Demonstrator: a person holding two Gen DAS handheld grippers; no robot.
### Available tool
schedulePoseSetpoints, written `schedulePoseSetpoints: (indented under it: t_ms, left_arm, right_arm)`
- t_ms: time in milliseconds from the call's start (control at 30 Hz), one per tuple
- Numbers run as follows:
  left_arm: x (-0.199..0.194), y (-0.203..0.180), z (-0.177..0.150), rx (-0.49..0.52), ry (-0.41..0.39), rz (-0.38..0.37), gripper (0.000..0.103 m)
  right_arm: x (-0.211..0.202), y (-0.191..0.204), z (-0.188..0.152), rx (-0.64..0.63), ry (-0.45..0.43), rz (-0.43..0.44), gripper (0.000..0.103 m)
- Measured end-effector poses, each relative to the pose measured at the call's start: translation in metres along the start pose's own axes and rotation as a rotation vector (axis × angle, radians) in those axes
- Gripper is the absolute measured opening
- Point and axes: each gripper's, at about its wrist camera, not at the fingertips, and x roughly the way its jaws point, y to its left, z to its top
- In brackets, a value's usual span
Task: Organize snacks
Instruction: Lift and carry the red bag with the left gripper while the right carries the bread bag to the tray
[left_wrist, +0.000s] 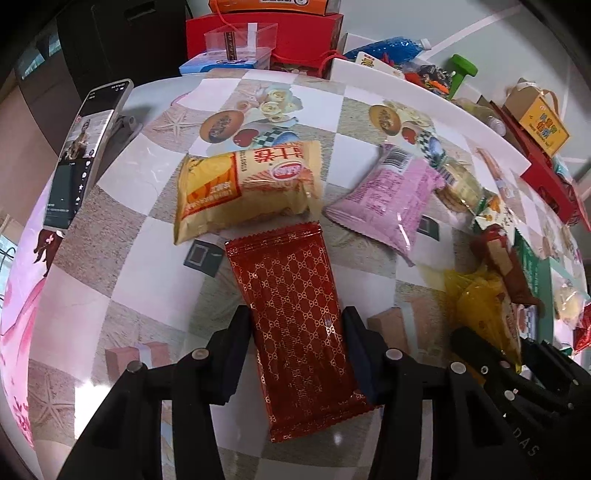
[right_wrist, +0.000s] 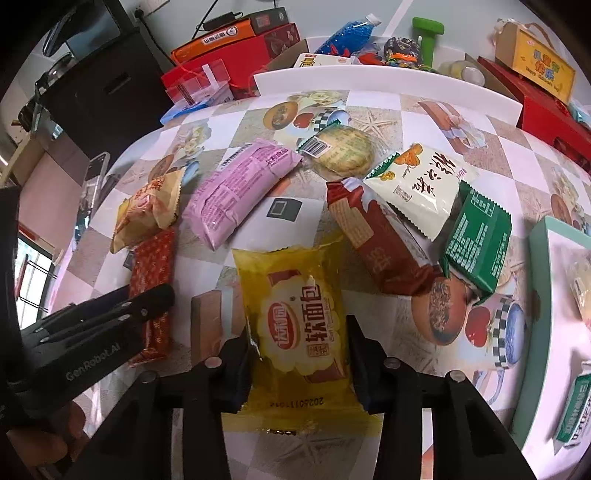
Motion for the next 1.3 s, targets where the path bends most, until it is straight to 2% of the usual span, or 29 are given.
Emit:
schedulePoseSetpoints:
  t_ms: [300,733,1100,1300]
  left_arm:
    - [-0.006,-0.006,0.001,0.010,-0.011,-0.041,0.051]
    - [-0.035,-0.027,0.004,0.054,-0.076,-0.084,0.051]
    - [-0.050,-0.056,0.011,0.097,-0.106,-0.133,0.051]
    - [-0.059,-0.089,0.023,0.143,-0.130,-0.183,0.051]
  right_arm:
    - [-0.028,-0.003,-0.001,0.016,-0.055,0.030,0.046]
    - [-0.057,-0.019,0.001,0.065,-0.120,0.028,0.046]
    - [-0.076,-0.056,0.003,0.150,-0.163,-0.014,0.046]
    - [-0.092,-0.084,0.003,0.219,-0.202,-0.046,0.046]
